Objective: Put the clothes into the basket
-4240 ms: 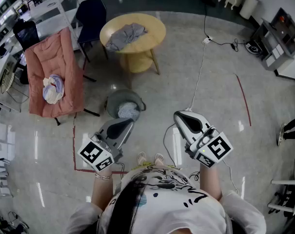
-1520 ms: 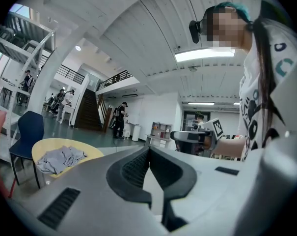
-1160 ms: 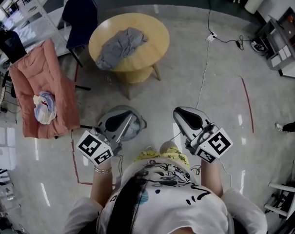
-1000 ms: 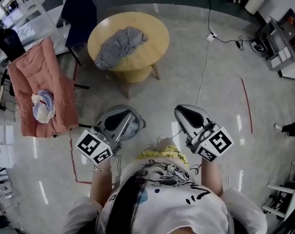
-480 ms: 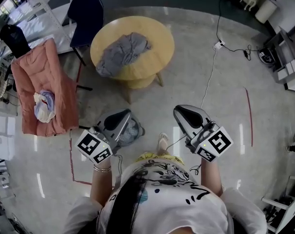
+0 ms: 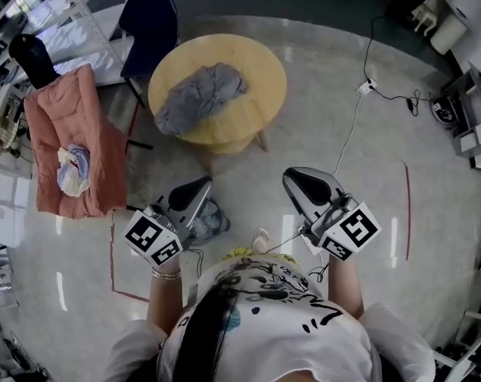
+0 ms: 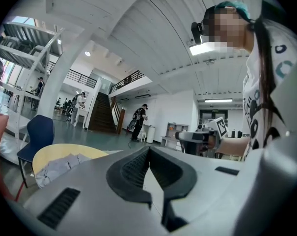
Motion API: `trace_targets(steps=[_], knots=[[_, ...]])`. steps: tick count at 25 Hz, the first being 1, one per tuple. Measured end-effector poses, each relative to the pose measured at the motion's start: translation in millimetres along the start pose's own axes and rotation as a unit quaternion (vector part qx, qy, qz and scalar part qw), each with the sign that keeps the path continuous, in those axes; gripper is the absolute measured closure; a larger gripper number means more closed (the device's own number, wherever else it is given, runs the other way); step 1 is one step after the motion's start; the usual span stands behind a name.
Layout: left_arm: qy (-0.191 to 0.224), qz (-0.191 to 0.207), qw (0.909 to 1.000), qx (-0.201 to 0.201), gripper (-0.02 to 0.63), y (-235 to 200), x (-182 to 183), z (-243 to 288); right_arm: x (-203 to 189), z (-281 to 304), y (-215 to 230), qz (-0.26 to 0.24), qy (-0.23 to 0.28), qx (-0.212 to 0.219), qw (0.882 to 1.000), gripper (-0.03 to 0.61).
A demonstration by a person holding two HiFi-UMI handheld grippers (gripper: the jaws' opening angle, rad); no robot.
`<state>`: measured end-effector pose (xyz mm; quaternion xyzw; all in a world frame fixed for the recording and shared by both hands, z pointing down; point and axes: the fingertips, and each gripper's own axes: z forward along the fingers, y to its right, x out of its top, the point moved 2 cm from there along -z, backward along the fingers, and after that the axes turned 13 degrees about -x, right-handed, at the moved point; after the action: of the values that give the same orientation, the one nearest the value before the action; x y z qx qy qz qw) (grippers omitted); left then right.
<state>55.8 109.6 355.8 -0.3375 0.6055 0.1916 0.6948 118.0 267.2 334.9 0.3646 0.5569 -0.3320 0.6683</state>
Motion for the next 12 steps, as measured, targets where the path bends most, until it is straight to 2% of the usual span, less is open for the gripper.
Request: trace_targets(steps=[7, 12], knots=[[0.009, 0.010, 0.9997, 0.021, 0.598, -13, 9, 31, 2, 5, 33, -0.004, -0.001, 0.021, 1.000, 0.548], [0.002, 0.002, 0.9995, 0.032, 0.598, -16, 0, 51, -1, 5, 58, 0.002, -0.002, 0.025, 1.000, 0.548]])
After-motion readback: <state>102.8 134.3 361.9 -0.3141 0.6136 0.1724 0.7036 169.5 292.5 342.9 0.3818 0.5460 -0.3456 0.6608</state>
